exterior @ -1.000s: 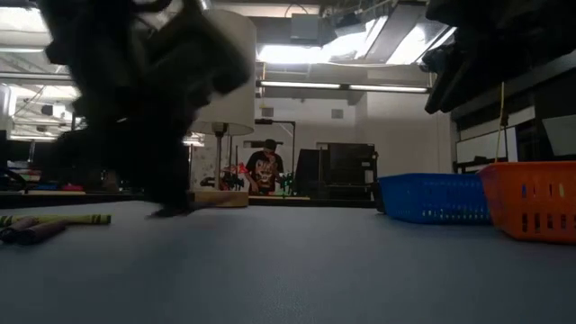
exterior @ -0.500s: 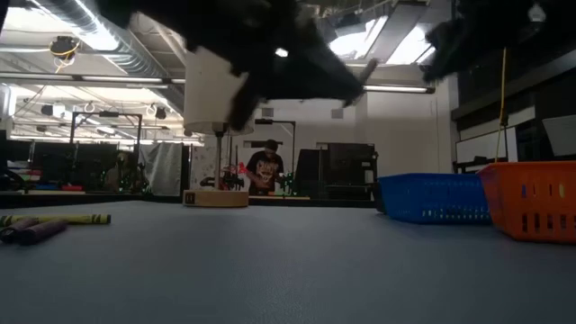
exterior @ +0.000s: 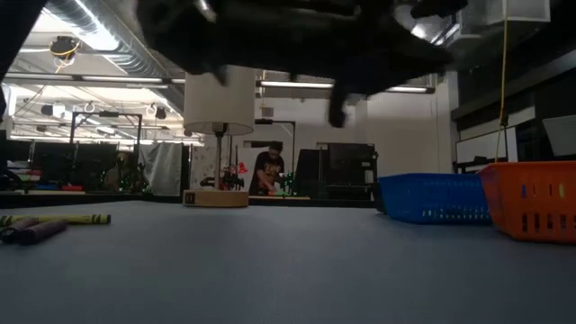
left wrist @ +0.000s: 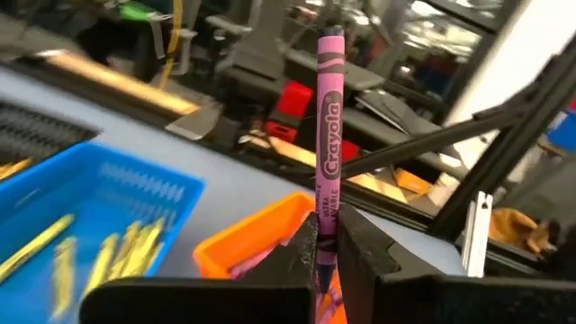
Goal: Sort crayons
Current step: Put the purple crayon into the orange bin, then put the green crayon into the blue bin
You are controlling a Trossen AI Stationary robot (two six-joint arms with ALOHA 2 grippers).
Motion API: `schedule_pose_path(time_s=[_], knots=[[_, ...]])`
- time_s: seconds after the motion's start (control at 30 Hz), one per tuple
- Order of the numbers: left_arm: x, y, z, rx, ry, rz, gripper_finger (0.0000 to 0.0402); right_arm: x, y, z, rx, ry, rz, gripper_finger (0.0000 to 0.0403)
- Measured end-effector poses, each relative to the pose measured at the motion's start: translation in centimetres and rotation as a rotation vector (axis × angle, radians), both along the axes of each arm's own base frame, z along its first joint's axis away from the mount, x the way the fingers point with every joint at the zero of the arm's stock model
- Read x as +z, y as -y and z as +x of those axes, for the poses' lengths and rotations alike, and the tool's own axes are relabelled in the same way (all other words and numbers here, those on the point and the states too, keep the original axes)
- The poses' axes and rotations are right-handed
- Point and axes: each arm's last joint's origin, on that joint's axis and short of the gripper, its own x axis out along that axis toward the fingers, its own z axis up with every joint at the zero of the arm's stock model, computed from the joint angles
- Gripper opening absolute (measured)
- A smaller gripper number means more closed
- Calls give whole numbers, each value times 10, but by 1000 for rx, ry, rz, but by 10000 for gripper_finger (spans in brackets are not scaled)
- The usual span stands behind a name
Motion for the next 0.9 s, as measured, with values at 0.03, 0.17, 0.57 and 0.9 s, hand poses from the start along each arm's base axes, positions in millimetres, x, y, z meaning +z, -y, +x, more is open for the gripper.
schedule_pose_path(time_s=[0.03, 0.17, 0.57, 0.9], knots=[[-1, 0, 8, -22, 7, 18, 9, 2, 0, 0, 0, 6, 2, 129], [-3, 4, 38, -87, 8, 104, 9, 5, 0, 0, 11, 12, -12, 129], [-16, 10, 66, -140, -166, 212, 10, 6, 0, 0, 15, 10, -18, 129], [-16, 10, 66, -132, -162, 212, 91, 5, 0, 0, 15, 3, -20, 129]])
